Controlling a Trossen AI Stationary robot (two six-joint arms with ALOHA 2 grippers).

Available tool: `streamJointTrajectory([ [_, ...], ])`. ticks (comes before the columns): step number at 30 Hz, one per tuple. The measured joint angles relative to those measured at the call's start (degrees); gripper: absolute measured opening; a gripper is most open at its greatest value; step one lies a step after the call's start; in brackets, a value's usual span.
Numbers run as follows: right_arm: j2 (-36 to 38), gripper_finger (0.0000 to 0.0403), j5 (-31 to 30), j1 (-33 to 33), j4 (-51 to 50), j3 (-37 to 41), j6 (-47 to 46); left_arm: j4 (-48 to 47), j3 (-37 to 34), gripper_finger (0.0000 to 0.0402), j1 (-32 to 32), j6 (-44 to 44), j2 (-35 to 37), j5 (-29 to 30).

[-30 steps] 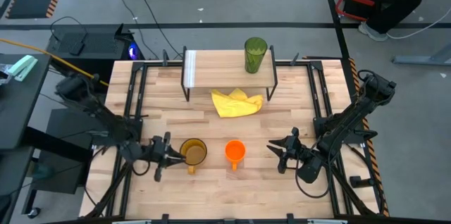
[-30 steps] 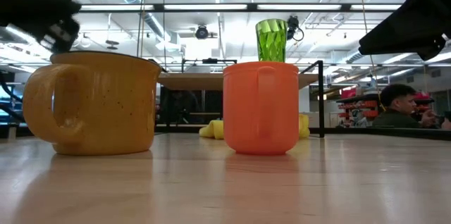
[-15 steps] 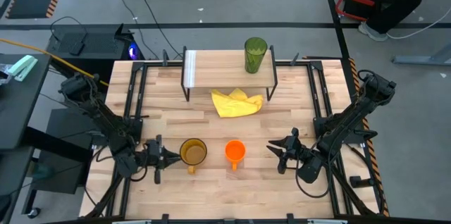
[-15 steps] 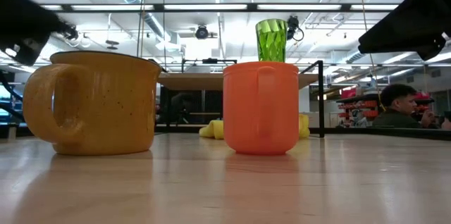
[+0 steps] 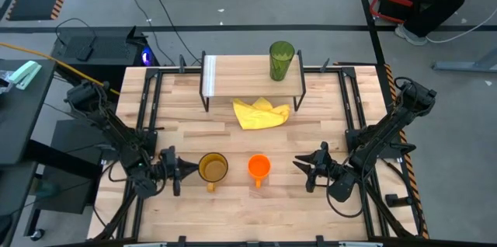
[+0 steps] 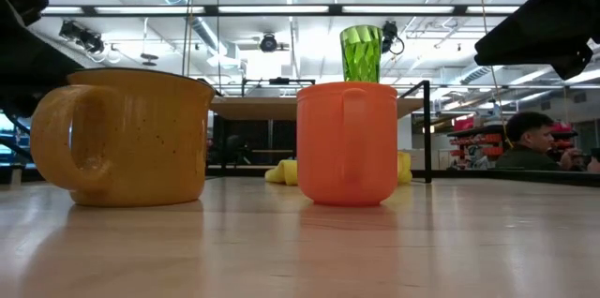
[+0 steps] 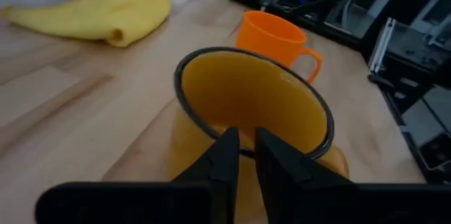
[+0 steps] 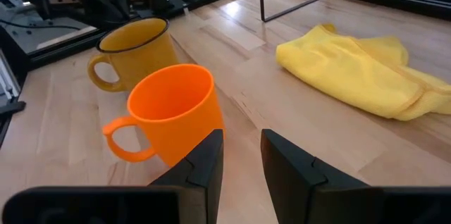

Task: Stack small to large cups/mugs on shelf
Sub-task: Put the yellow mug on the shelf

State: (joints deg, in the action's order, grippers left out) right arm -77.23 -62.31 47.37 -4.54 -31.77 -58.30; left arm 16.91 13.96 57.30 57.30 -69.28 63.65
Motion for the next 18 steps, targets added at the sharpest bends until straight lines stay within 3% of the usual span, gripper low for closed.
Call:
streamJointTrajectory([
  [10,0.0,0.0105,0.0,0.0,0.0,0.0,0.4,-1.5,0.1,0.0052,-4.7,3.3,0.1,-4.9],
  [18,0.0,0.0105,0.0,0.0,0.0,0.0,1.1,3.4,0.0,0.0061,-9.0,-3.9,0.0,-11.0],
])
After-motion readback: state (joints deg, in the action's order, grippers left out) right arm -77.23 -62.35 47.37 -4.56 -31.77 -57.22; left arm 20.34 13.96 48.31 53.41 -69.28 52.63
